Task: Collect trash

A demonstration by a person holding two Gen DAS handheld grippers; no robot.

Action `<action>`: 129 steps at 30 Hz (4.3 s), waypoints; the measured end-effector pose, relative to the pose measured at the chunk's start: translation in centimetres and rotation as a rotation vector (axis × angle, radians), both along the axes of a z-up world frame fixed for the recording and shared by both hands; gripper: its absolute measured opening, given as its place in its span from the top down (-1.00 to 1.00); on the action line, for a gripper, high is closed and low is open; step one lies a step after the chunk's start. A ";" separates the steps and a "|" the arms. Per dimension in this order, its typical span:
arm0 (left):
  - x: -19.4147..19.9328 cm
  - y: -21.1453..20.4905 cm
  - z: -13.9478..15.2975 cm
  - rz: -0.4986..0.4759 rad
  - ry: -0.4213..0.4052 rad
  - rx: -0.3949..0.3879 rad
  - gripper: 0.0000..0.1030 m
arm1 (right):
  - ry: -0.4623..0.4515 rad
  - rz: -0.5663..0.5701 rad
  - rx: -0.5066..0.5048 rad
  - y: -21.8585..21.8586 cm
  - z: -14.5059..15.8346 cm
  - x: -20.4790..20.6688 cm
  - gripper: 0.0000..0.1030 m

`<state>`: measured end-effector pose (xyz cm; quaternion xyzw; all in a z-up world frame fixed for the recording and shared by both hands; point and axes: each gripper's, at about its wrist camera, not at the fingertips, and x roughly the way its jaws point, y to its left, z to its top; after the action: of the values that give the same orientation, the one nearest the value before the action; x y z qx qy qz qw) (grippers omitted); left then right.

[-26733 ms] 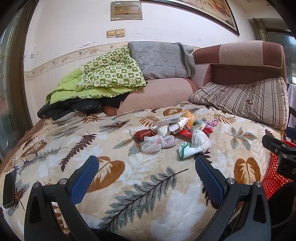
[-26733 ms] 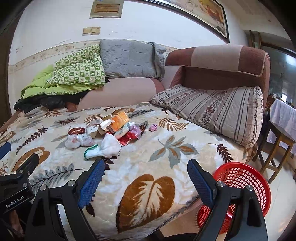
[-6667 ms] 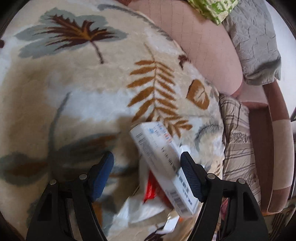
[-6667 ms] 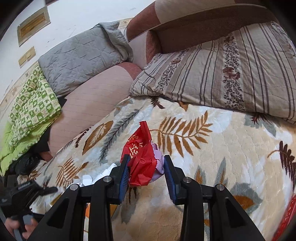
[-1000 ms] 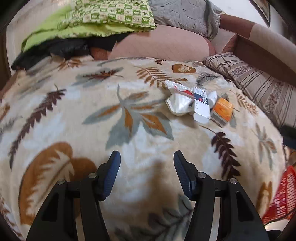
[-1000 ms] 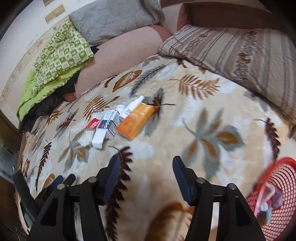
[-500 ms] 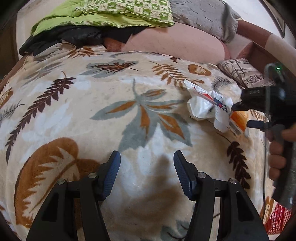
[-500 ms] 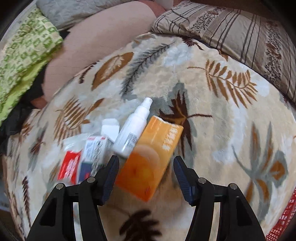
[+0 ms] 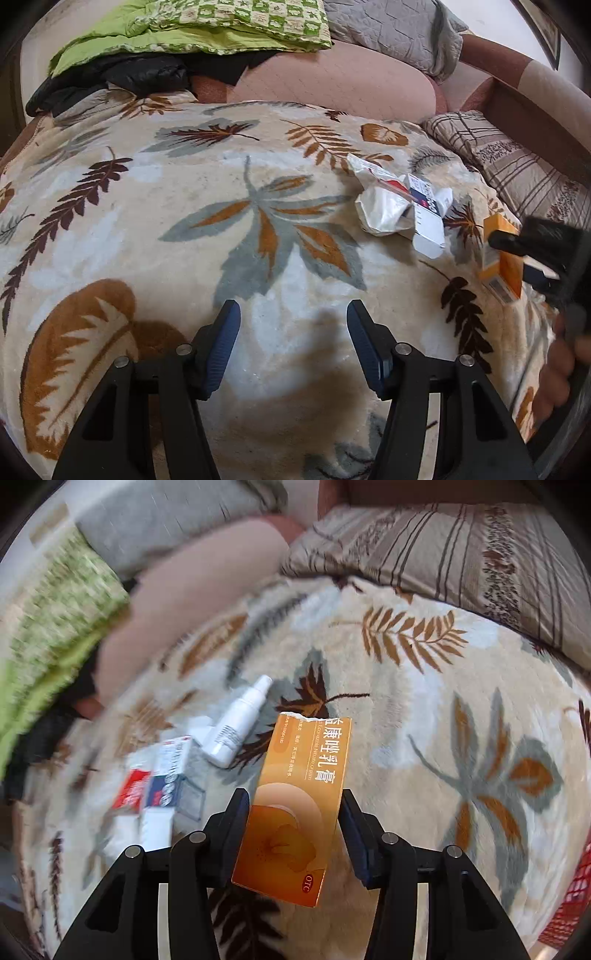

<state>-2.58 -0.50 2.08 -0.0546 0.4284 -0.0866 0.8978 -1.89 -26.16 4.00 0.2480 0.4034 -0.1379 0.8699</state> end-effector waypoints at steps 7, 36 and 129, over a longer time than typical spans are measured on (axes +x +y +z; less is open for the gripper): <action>1.5 -0.3 2.1 -0.054 -0.025 -0.081 -0.14 | -0.107 0.068 -0.019 -0.4 0.4 -1.4 -0.03; 10.1 -6.6 0.3 -0.141 0.087 -0.065 0.22 | -0.168 0.118 -0.020 -1.0 0.8 -0.9 -0.03; -7.3 -1.9 3.2 -0.073 -0.220 0.158 0.21 | -0.174 0.328 -0.262 6.9 1.9 -11.2 -0.03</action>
<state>-9.90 -2.40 5.31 0.0416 0.3346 -0.0910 0.9371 -13.14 -19.30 5.86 0.0750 0.3405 -0.0241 0.9369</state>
